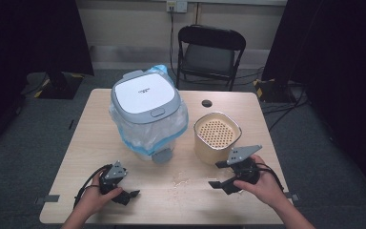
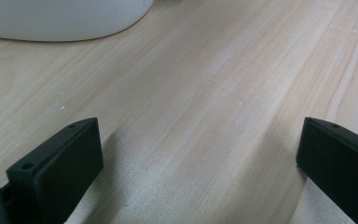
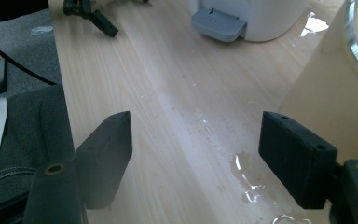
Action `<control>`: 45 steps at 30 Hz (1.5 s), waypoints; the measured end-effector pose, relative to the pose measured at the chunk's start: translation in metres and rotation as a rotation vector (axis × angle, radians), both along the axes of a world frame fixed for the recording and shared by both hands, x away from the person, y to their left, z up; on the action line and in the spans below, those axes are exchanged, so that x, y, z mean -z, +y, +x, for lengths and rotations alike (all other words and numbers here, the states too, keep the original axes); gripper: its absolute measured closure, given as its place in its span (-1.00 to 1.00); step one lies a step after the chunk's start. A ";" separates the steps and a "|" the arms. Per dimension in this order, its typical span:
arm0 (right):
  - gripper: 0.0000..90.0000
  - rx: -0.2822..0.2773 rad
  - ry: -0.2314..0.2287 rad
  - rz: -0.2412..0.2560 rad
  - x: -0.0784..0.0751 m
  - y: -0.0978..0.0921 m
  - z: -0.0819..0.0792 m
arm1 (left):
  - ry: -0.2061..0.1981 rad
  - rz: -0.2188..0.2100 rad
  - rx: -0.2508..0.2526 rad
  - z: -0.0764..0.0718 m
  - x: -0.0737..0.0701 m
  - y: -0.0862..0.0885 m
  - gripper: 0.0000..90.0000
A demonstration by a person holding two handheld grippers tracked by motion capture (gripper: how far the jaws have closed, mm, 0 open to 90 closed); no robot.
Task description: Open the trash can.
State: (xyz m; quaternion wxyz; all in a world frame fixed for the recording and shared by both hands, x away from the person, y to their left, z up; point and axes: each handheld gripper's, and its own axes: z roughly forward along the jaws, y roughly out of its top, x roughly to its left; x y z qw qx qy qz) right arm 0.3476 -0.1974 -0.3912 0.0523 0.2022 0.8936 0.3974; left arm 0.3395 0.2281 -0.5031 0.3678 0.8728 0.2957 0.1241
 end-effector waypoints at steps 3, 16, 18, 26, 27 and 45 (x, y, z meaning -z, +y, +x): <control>-0.43 0.004 -0.009 -0.005 -0.010 0.002 0.004 | 0.000 0.004 0.003 0.000 0.000 0.000 -1.00; -0.43 -0.018 -0.007 -0.011 -0.045 0.020 0.024 | 0.000 0.004 0.003 0.000 0.000 0.000 -1.00; -0.43 -0.021 -0.009 -0.019 -0.048 0.024 0.027 | 0.000 0.005 0.004 0.000 0.000 0.000 -1.00; -0.42 -0.024 -0.011 -0.012 -0.064 0.039 0.041 | 0.000 0.005 0.004 0.000 0.000 0.000 -1.00; -0.42 -0.029 -0.011 -0.011 -0.067 0.041 0.043 | 0.000 0.004 0.004 0.000 0.000 0.000 -1.00; -0.28 -0.054 -0.029 0.001 -0.089 0.078 0.058 | -0.002 -0.004 0.000 0.001 0.000 -0.001 -1.00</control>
